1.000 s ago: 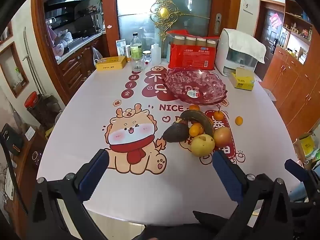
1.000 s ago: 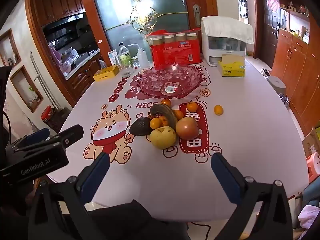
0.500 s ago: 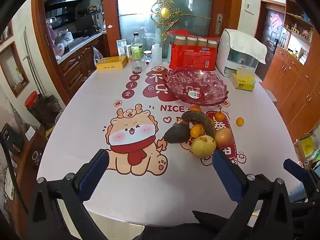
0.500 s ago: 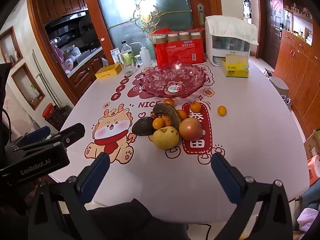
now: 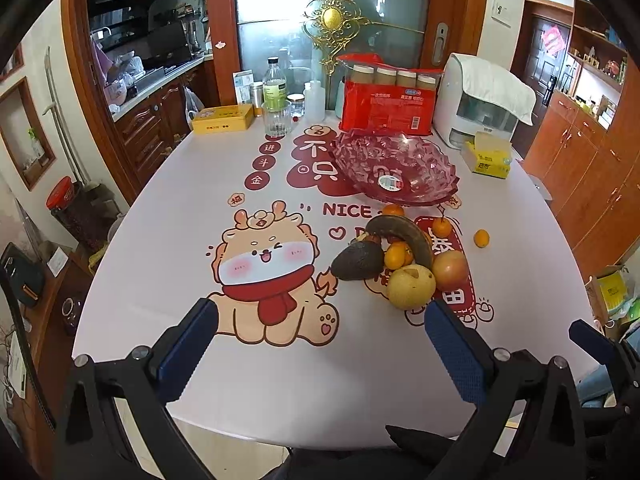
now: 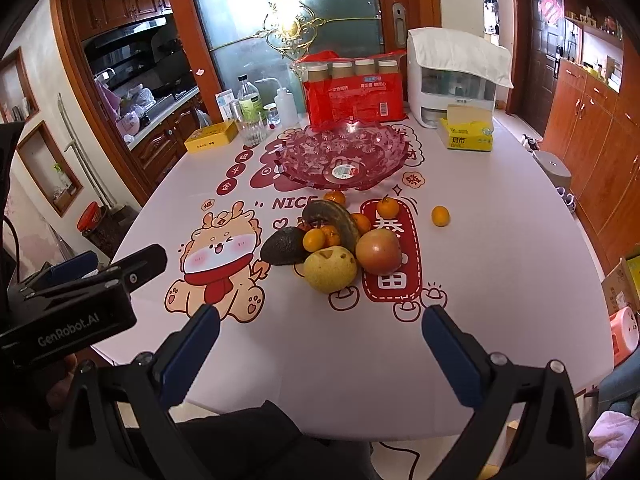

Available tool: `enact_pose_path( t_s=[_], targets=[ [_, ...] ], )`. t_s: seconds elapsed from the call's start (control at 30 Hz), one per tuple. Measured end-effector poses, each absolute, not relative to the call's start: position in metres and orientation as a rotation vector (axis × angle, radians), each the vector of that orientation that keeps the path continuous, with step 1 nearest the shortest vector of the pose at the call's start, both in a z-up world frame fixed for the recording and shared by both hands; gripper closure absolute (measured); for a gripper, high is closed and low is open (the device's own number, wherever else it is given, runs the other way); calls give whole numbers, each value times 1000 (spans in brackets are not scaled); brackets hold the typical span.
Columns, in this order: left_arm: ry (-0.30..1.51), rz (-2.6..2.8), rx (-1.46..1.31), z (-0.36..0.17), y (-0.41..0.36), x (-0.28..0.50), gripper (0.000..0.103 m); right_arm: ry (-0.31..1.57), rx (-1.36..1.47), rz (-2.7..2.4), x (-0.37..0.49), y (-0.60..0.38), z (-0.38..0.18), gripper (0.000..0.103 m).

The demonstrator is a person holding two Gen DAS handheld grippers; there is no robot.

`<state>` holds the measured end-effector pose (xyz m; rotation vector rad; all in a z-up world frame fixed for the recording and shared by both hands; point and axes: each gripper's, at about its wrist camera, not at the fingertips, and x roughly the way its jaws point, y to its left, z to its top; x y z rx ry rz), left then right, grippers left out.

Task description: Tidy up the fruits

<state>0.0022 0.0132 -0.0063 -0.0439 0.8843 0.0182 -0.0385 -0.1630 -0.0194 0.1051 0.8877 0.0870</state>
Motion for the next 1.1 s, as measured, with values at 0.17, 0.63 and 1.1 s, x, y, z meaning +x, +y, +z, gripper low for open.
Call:
enact_pose_path(
  t_s=[0.17,0.63,1.1],
  targets=[
    [885,25,-61,-8,23,8,1,889,112,70,-39,-160,-18,2],
    [913,-71,-43,-14,48,31,1,890,85,0,-37,-135,-26,2],
    [1026,-128,37,-38,26,64,1,886,31,-74,-37,-140,-45,2]
  ],
)
